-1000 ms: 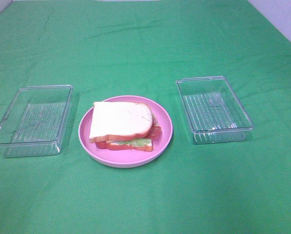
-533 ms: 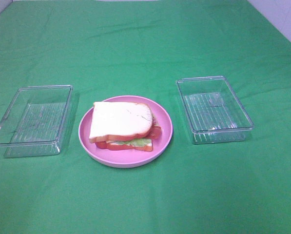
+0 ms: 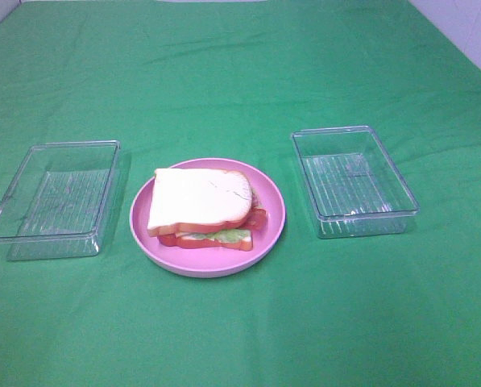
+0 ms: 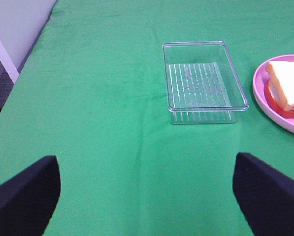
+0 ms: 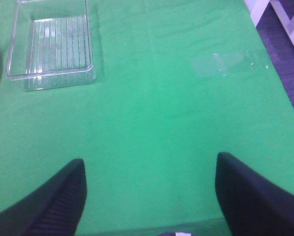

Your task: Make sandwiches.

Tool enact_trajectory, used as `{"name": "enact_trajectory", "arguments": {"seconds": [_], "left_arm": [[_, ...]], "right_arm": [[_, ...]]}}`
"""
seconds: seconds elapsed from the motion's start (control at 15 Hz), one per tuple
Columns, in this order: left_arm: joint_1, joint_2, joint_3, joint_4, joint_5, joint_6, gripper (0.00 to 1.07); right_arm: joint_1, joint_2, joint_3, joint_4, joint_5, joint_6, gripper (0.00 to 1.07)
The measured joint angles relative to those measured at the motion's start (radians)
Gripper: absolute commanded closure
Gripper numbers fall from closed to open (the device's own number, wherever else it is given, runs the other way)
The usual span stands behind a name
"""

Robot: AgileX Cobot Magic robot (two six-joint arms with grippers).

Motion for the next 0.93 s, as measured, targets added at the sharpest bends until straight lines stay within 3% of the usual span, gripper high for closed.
{"name": "enact_trajectory", "arguments": {"seconds": [0.27,0.67,0.93], "left_arm": [[0.000,0.000,0.000,-0.003,0.000,0.000,0.18],[0.000,0.000,0.000,-0.003,0.000,0.000,0.18],[0.000,0.000,0.000,-0.003,0.000,0.000,0.18]], "right_arm": [[0.000,-0.195,0.043,0.000,0.007,0.000,0.36],[0.000,-0.202,0.060,0.000,-0.008,0.000,0.36],[0.000,-0.202,0.060,0.000,-0.008,0.000,0.19]]}}
